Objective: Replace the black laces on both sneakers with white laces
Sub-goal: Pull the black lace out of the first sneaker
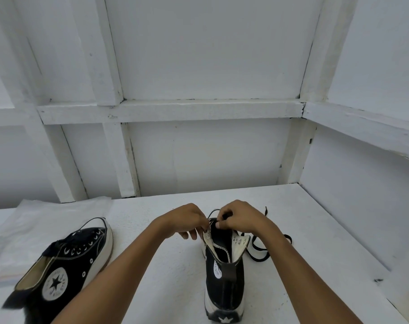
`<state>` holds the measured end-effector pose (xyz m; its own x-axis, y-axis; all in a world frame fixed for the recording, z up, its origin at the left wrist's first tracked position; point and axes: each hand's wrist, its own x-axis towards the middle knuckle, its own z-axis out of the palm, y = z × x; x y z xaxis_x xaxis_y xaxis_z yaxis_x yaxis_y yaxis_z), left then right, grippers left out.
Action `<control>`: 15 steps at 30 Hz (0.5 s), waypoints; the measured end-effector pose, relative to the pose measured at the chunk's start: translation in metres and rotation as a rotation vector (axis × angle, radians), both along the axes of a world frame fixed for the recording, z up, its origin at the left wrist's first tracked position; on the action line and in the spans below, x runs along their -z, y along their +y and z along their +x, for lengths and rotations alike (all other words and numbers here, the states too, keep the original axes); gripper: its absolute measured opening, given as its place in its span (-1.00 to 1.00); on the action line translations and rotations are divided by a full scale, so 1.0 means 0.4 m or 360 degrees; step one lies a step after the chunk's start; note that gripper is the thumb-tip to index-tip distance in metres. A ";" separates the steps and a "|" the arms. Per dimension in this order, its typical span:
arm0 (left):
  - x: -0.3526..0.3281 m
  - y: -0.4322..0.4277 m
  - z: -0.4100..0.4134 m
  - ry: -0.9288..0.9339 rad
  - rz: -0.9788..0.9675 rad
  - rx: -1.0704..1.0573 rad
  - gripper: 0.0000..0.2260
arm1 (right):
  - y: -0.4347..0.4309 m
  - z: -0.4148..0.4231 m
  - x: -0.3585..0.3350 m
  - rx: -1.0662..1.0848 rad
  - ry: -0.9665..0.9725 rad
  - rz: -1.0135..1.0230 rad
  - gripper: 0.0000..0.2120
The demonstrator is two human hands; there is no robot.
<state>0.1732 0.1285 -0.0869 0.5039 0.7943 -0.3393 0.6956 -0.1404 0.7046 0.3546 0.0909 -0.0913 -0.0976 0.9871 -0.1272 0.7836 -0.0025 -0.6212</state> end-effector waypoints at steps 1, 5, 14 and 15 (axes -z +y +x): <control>0.000 0.001 0.000 -0.0004 -0.0004 -0.0002 -0.79 | 0.000 0.000 0.000 0.0036 0.0136 0.0024 -0.94; 0.000 0.003 0.001 -0.0002 -0.0003 0.0007 -0.79 | -0.002 0.002 -0.008 0.0185 0.0814 0.0042 -0.88; 0.007 0.008 0.000 0.0003 -0.0007 0.0015 -0.80 | 0.002 0.020 -0.007 0.0256 0.0660 0.0079 -0.89; 0.007 0.008 0.000 0.0001 -0.0008 0.0014 -0.80 | 0.003 0.022 -0.004 0.0165 0.0475 0.0035 -0.88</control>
